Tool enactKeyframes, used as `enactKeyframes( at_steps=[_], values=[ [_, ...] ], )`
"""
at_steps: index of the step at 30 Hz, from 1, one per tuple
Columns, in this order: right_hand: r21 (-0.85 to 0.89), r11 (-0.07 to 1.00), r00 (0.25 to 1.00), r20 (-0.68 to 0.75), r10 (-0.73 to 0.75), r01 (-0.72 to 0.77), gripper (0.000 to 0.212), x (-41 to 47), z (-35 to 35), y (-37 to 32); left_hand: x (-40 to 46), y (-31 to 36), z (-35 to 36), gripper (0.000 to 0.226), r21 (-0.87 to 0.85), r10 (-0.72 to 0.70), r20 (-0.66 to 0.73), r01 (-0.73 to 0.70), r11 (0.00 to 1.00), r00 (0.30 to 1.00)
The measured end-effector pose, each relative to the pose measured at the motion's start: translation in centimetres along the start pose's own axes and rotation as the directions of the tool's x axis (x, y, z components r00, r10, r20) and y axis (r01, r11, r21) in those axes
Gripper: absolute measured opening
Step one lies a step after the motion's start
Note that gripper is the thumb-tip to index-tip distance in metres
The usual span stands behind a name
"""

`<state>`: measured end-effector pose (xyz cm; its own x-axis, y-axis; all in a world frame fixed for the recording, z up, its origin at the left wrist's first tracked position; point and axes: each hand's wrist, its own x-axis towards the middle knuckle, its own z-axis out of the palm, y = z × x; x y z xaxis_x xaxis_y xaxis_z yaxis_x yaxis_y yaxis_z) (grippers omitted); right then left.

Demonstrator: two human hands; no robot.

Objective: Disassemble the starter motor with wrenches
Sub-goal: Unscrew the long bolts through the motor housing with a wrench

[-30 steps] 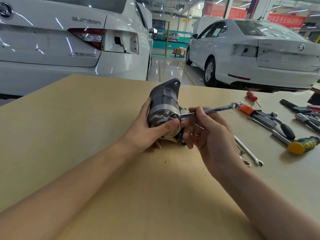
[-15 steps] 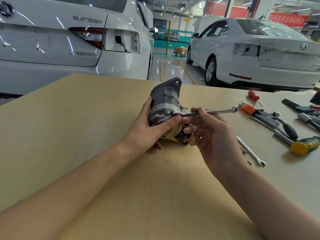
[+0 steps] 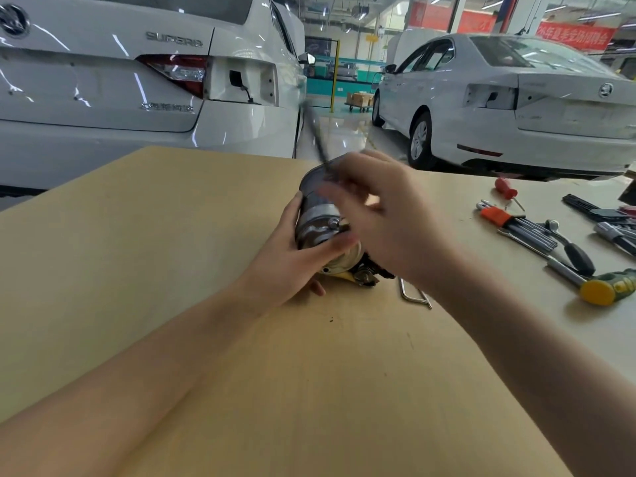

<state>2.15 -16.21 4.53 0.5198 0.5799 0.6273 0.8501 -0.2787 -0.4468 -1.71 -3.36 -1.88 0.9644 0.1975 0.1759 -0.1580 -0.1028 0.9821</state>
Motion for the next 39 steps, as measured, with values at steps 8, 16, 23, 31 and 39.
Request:
enactKeyframes(
  at_steps=[8,16,23,31,39],
  values=[
    [0.794,0.603,0.977,-0.062,0.202,-0.075,0.01,-1.1,-1.4,0.3,0.2,-0.3,-0.3,0.134,0.007,-0.016,0.005,0.016,1.0,1.0],
    [0.969,-0.087,0.701,0.228,0.676,-0.231,0.012,-4.8,0.2,2.0,0.4,-0.2,-0.1,0.14,0.002,-0.041,-0.014,0.041,0.999,0.999],
    [0.957,-0.203,0.632,0.288,0.719,-0.205,0.013,-5.0,0.6,1.6,0.0,0.1,0.1,0.14,0.001,-0.032,-0.052,0.032,0.999,0.998],
    [0.96,-0.194,0.648,0.28,0.708,-0.202,0.011,-4.9,0.6,1.5,0.1,0.0,0.2,0.138,0.004,-0.026,-0.057,0.026,1.0,0.998],
    [0.894,0.392,0.792,-0.073,0.607,-0.218,0.007,-4.1,0.0,1.6,0.0,0.1,0.2,0.134,-0.009,-0.039,-0.04,0.039,0.999,0.998]
  ],
)
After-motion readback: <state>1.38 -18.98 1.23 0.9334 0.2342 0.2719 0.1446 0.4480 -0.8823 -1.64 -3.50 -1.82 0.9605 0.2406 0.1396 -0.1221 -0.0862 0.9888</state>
